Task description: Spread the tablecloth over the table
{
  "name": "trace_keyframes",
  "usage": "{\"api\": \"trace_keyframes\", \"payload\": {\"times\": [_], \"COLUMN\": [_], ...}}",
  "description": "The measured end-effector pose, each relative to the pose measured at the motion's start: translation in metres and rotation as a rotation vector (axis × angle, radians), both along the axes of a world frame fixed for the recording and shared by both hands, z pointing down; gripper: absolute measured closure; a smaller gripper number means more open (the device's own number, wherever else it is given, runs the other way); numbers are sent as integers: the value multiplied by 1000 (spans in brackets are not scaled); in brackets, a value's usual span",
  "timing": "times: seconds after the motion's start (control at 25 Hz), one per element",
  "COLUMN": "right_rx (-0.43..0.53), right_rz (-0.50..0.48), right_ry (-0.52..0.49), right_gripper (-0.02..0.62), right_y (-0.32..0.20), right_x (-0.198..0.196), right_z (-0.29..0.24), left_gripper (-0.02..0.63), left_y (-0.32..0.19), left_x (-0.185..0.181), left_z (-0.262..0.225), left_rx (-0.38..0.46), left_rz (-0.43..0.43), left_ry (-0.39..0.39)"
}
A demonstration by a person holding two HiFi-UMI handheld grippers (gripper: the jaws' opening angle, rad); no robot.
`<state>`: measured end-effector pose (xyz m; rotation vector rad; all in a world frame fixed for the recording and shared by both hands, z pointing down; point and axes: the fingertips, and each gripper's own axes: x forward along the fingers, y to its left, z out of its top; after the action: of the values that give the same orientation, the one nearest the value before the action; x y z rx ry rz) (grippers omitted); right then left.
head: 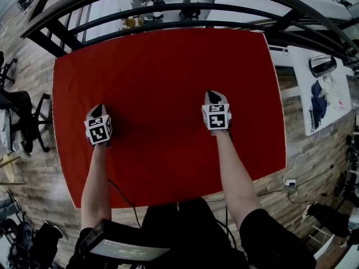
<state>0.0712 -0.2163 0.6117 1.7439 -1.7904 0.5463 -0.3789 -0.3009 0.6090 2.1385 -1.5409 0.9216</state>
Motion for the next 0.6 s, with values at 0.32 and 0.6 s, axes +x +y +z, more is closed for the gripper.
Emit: {"api": "trace_keyframes", "payload": {"times": [0.32, 0.6], "right_rx": [-19, -49], "right_rz": [141, 223], "right_ry": [22, -1], "right_gripper": [586, 586], "right_y": [160, 238], "right_x": [29, 46], "right_z": [-7, 16], "left_gripper": [601, 601], "left_y": [125, 197], "left_x": [53, 49], "left_z": [-23, 5], "left_rx": [27, -4], "left_rz": [239, 275], "left_ry": [14, -8]}}
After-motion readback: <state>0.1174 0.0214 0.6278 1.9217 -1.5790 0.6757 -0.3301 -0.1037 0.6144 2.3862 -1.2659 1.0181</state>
